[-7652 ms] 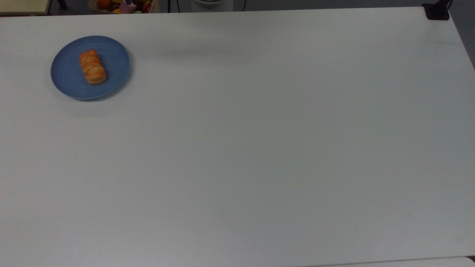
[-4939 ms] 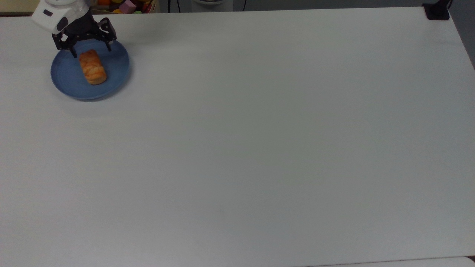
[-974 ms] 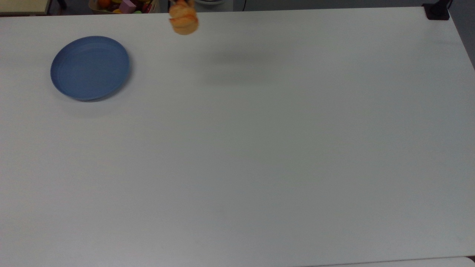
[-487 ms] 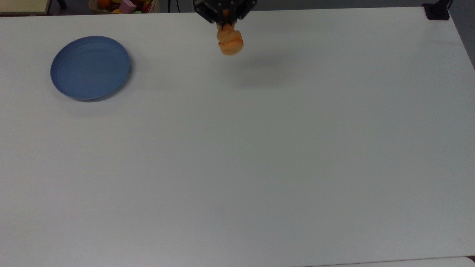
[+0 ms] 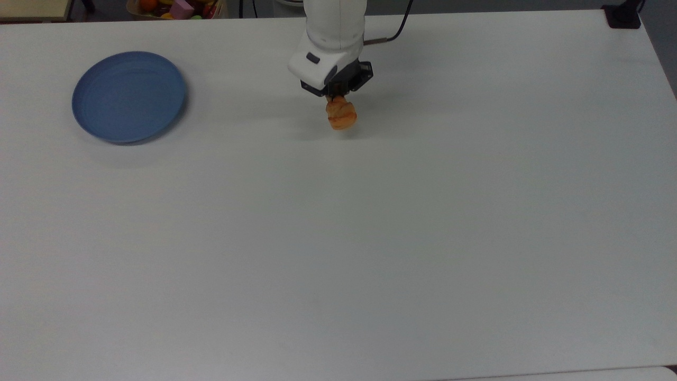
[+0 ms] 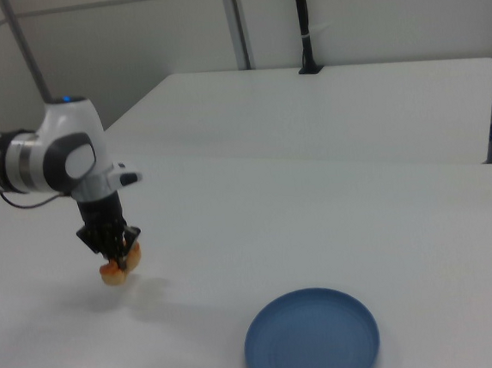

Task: Put the bread on the table
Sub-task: 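Carry the bread roll away from the plate and lower it to the table, then open the gripper to release the bread roll and raise it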

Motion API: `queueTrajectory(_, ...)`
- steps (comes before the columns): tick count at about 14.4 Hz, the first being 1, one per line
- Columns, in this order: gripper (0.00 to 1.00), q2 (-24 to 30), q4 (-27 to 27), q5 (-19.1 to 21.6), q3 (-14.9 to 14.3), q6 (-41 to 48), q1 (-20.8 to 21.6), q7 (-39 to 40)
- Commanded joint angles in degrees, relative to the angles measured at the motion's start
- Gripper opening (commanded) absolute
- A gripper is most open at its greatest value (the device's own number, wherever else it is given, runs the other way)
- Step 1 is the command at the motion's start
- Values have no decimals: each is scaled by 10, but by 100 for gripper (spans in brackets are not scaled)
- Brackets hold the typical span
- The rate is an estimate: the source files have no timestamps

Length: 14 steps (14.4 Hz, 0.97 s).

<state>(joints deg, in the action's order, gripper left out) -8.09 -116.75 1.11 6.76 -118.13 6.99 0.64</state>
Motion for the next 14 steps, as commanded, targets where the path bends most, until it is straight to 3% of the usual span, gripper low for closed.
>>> queueTrajectory(1,0,-21,-23,-16,4,-33,3,-19)
queueTrajectory(4,3,-47,-23,-36,4,-45,7,-30)
queueTrajectory(5,10,-54,-23,-40,4,-45,7,-34)
queueTrajectory(7,42,-61,-21,-49,4,-45,7,-45)
queueTrajectory(9,99,-60,-20,-52,4,-42,8,-48)
queueTrajectory(14,100,-31,-9,-52,6,-12,7,-48)
